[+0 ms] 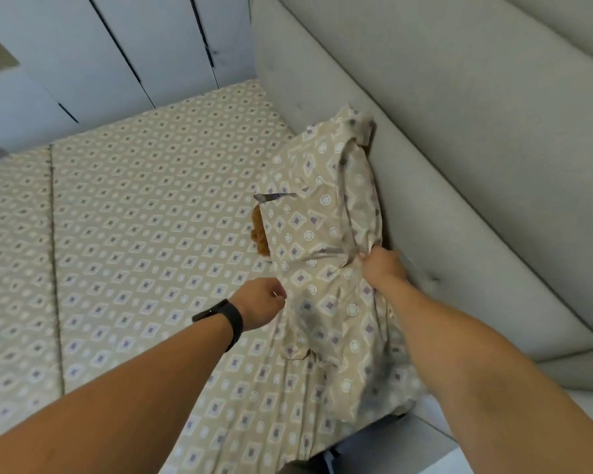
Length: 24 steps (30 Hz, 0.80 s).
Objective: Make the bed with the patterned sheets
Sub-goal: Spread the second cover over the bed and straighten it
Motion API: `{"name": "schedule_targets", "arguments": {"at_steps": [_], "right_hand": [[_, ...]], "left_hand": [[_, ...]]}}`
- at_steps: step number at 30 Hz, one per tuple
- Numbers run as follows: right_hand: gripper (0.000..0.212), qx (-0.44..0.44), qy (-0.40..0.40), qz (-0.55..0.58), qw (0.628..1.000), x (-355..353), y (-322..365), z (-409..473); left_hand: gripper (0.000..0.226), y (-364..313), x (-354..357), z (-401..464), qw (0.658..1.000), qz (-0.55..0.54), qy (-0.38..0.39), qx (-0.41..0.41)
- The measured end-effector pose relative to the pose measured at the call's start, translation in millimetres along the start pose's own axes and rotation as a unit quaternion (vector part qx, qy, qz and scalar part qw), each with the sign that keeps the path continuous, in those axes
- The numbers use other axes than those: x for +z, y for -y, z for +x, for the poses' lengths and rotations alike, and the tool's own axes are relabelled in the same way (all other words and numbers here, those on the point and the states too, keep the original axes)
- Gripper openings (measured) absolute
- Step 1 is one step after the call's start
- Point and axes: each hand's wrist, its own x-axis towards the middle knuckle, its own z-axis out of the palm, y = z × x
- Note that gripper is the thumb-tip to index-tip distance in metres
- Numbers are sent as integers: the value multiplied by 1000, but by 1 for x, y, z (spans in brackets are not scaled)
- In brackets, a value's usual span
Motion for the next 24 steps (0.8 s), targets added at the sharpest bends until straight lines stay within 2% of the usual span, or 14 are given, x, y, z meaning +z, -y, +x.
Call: {"name": "schedule_targets", "arguments": {"at_steps": [2,5,7,11,13,15,16,18,20,22,24], "right_hand": [[38,-54,-12,17,998,0,33,-25],[30,-138,-17,53,989,-4,105,-75],[27,-181,7,103,978,-7,154,-112],[34,-202,68,229,950,5,223,-173],[34,-203,83,254,942,25,262,-217],[34,-187,91,287,935,33,276,-230],[32,-181,104,301,931,51,293,-249],[28,-166,119,320,925,81,310,-268],[27,-116,98,257,955,116,318,-274],[36,-32,66,130,989,143,306,-276],[45,-8,66,54,996,164,285,-297]], "left_hand": [[32,7,-6,-6,1000,10,-16,-12],[64,15,-36,-35,998,-22,-63,-6],[80,24,-60,-61,995,-68,-78,3],[101,69,-94,-103,988,-89,-126,32],[96,113,-114,-145,980,-101,-171,13],[89,126,-122,-158,976,-61,-209,15],[88,153,-132,-177,972,-48,-228,7],[84,193,-143,-197,971,-35,-236,2],[73,235,-145,-209,979,-32,-203,-14],[70,258,-134,-218,983,-43,-176,-28],[67,269,-112,-223,988,-51,-144,-19]]}}
